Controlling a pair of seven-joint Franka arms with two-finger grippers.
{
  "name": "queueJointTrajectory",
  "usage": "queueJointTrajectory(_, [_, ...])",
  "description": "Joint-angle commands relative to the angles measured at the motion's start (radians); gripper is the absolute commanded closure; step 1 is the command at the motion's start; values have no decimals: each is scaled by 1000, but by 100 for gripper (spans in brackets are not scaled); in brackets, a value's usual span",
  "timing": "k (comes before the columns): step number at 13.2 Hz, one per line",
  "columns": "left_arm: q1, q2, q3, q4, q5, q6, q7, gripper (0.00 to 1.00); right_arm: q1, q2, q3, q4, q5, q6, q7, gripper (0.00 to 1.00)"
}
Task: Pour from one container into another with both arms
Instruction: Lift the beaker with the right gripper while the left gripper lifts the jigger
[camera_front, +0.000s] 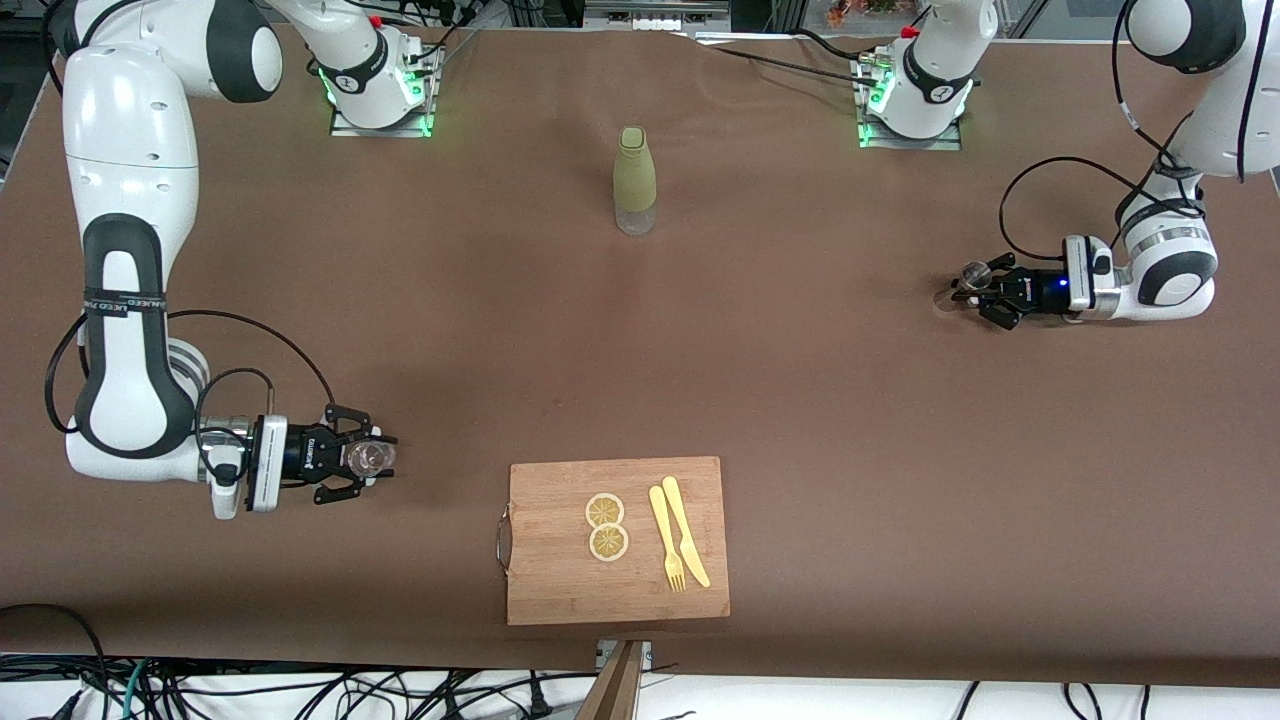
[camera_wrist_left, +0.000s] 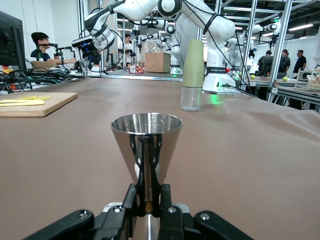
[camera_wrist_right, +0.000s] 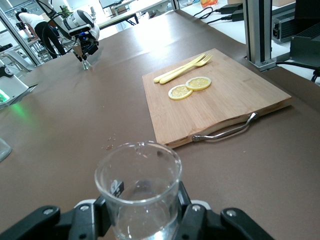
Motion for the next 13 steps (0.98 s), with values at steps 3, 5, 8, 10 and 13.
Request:
queueJointTrajectory(3, [-1,16,23,-17,-1,-15,413,100,2,-12,1,-1,15,-9,29,65])
queueJointTrajectory(5, [-1,15,23,-19,-20,-37,411,100,6,-52,1,1,9,-12,112,65])
queueJointTrajectory(8, [1,-13,23,-16,-49,-60,376,100,25,-78,-1,1,11,-10,134,65])
queueJointTrajectory(10, [-2,-37,18,-9,-50,-62,304,100,29,-101,-1,1,5,-12,200,65])
queueJointTrajectory(13, [-46,-56,-40,32,-128,-13,177,100,81,-150,-13,-4,0,-7,218,65])
